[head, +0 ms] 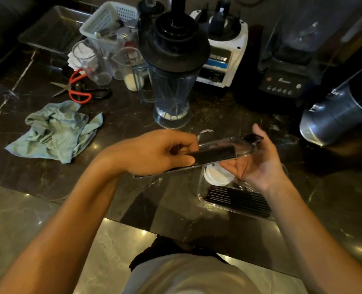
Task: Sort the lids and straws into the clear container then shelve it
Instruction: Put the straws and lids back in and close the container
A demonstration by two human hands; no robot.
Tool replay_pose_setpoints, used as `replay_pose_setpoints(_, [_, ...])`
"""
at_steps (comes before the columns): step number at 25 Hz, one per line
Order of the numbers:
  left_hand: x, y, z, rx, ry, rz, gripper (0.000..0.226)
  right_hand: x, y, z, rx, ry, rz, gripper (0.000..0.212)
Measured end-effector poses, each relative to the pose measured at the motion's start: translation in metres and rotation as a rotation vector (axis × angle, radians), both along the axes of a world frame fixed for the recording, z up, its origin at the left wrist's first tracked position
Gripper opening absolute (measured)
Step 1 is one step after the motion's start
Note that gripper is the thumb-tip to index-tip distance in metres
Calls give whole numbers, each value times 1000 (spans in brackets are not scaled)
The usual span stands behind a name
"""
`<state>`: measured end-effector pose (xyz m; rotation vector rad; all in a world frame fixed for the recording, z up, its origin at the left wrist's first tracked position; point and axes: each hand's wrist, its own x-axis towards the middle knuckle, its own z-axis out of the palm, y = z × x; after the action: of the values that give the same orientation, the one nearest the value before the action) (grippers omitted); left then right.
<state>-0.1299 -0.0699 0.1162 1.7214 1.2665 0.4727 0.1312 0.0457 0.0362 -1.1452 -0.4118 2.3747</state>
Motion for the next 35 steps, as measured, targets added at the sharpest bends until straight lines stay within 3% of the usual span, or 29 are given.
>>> replay_pose_setpoints(4, [33, 15, -6, 16, 18, -75, 5, 39, 16, 1, 1, -46, 33, 71])
replay_pose_setpoints(8, [61, 23, -11, -2, -111, 13, 15, 62, 22, -1, 76, -163, -46, 35])
replay_pose_setpoints(10, [67, 26, -17, 52, -275, 283, 17, 74, 24, 0, 147, -230, -80, 24])
replay_pose_setpoints(12, [67, 32, -33, 172, -219, 706, 24, 96, 27, -1, 202, -251, -88, 25])
replay_pose_setpoints(14, [59, 36, -51, 40, -142, 953, 46, 116, 28, -6, 220, -252, -65, 26])
replay_pose_setpoints(16, [57, 37, -69, -278, -235, 916, 58, 133, 26, -15, 212, -255, -40, 27])
replay_pose_setpoints(18, [70, 34, -85, -442, -295, 795, 46, 146, 26, -23, 206, -273, -11, 26])
replay_pose_setpoints(22, [99, 30, -111, -310, -257, 829, 13, 157, 24, -40, 277, -419, -33, 22])
replay_pose_setpoints(27, [112, 29, -135, -218, -84, 849, 19, 158, 15, -60, 538, -813, -38, 12])
replay_pose_setpoints(31, [115, 27, -137, -124, 90, 849, 14, 160, 10, -71, 614, -921, -48, 6])
replay_pose_setpoints(35, [110, 24, -140, -146, 48, 885, 14, 159, 5, -72, 680, -958, -10, 7])
